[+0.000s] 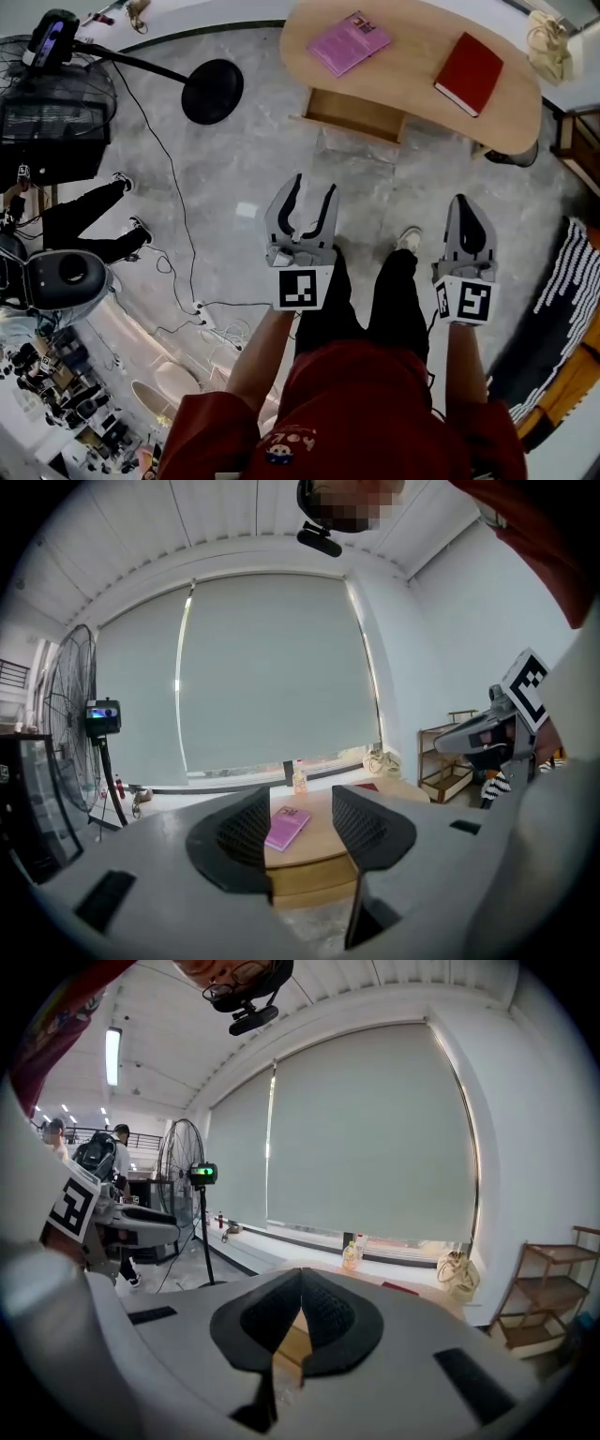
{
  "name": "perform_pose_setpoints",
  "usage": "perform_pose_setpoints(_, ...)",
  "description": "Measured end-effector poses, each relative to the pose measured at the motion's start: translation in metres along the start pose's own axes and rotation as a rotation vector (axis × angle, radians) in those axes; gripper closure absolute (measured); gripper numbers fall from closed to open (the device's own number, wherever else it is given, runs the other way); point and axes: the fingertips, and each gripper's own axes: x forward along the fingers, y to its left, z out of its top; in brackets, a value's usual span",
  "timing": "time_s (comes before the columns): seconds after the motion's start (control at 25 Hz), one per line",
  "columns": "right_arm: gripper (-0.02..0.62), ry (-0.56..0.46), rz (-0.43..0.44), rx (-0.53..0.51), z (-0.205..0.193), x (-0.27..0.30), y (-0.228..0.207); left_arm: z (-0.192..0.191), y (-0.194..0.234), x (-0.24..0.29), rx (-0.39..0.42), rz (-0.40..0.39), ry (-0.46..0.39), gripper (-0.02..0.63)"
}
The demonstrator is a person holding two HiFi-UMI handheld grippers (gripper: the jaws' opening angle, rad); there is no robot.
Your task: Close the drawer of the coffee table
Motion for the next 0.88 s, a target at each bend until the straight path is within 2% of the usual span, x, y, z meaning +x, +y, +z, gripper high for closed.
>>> perform_pose_setpoints(0.08,0.598,0.019,0.014,-0.001,-0.022,0.010,0.006,-0.024,-0.004,0.007,0.027,-0.018,0.020,0.413)
perform_pose_setpoints(0.16,0.598,0.043,0.038,0.007,-0.046,0.020,0.016,-0.050,-0.010,0.014,0.021,-0.038,0.038,0.413)
perform_pose_setpoints(0.36,0.598,0.108,0.120,0.034,-0.107,0.038,0.055,-0.119,-0.016,0.016,-0.083,-0.017,0.085,0.413)
perform_pose_setpoints(0.48,0.598,0.141,0.140,0.018,-0.147,0.051,0.068,-0.171,-0.019,0.023,-0.068,-0.027,0.144,0.413)
perform_pose_setpoints(0.64,0.597,0.176,0.121,0.045,-0.214,0.074,0.072,-0.248,-0.027,0.038,-0.025,-0.055,0.213,0.413)
perform_pose_setpoints(0.76,0.597,0.202,0.135,0.038,-0.273,0.085,0.078,-0.301,-0.040,0.046,-0.059,-0.055,0.216,0.413)
perform_pose_setpoints(0.88,0.597,0.201,0.148,0.020,-0.331,0.100,0.081,-0.353,-0.057,0.059,-0.016,-0.091,0.197,0.413)
